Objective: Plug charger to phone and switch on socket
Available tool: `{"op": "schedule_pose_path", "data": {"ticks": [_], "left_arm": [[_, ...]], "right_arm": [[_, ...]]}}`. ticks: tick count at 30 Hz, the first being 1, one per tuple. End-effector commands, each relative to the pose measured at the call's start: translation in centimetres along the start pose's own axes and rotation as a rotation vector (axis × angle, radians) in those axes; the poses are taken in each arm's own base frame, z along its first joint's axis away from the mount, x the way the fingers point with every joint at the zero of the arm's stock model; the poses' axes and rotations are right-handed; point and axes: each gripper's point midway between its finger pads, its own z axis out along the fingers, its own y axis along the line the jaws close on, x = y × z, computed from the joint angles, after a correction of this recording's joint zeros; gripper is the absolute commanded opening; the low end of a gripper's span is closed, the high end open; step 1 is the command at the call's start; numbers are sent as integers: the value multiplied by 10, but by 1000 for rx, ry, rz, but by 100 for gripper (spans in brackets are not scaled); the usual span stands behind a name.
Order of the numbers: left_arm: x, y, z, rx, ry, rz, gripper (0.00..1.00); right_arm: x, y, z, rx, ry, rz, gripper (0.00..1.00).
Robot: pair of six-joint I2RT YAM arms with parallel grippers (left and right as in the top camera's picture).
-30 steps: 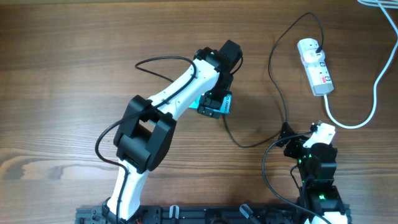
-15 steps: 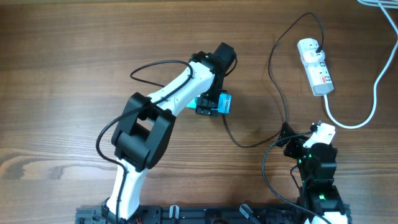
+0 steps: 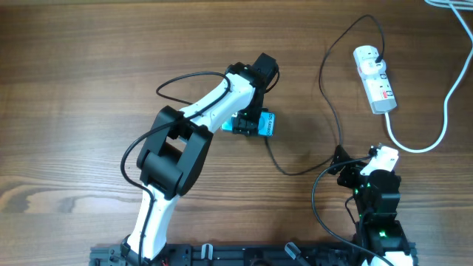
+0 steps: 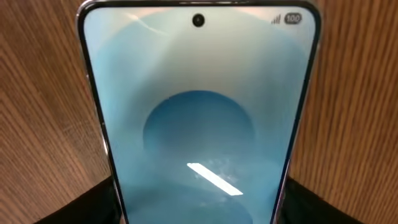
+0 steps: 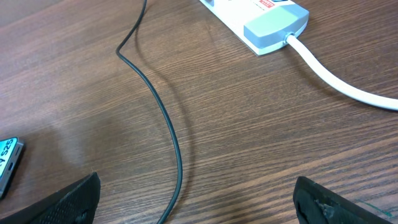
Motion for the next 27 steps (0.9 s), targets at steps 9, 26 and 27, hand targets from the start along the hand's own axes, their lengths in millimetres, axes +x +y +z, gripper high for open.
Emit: {"op": "schedule_pose_path", "data": {"ticks": [9,26,27], "left_arm": [[-36,-2,12,-41,-45,78,61],[-117,-25,8,-49,-14,895,59],[-113,-24,9,-46,-1,968,59]], "right_arm": [[-9,1,-1,7,-22,10,100],[-9,1,-1,7,-22,10,100],[-9,1,-1,7,-22,10,100]]}}
